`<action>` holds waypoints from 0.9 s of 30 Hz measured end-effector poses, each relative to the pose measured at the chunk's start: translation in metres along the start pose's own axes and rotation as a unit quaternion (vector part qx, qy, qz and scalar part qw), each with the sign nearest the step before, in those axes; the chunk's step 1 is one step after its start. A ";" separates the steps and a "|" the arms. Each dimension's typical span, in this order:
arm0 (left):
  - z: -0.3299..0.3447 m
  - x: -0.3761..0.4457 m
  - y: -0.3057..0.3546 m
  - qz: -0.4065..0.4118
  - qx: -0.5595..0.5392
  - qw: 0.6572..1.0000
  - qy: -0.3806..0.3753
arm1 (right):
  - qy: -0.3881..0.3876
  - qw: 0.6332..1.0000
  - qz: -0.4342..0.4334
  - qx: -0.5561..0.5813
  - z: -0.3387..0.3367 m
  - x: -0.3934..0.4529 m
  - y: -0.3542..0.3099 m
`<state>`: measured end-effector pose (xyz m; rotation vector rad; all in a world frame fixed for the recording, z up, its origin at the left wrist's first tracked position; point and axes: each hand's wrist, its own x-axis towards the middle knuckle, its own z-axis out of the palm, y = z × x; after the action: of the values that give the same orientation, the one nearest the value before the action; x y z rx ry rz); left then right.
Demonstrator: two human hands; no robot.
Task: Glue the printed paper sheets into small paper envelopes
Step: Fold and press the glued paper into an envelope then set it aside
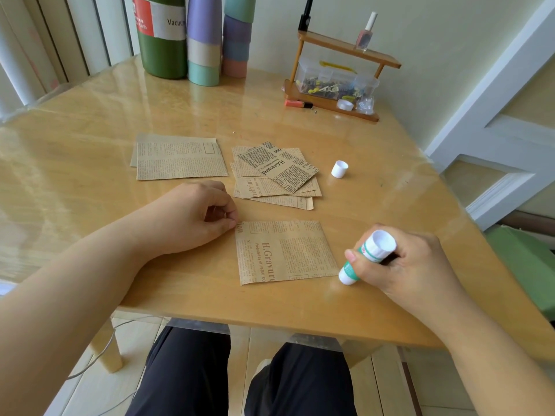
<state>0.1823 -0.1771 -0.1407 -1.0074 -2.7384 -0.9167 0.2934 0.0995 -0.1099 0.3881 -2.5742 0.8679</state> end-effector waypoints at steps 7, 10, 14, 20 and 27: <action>-0.001 0.000 0.003 0.004 -0.005 1.000 0.003 | 0.230 0.889 0.214 0.333 -0.035 0.001 0.007; -0.002 -0.001 0.003 -0.005 -0.006 1.000 -0.006 | 0.225 0.805 0.301 0.460 -0.038 0.007 0.018; -0.003 -0.001 0.006 -0.025 -0.033 0.999 -0.001 | 0.157 0.766 0.322 0.534 -0.032 0.021 0.033; -0.021 0.016 0.013 -0.125 -0.030 0.991 0.044 | 0.070 0.867 0.249 0.427 -0.021 0.062 0.061; -0.033 0.091 0.002 -0.229 0.050 0.972 0.012 | 0.149 0.911 0.249 0.294 -0.001 0.085 0.088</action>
<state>0.1083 -0.1435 -0.0879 -0.3439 -3.0171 -0.8180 0.1849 0.1567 -0.1162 -0.2536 -2.1029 1.7411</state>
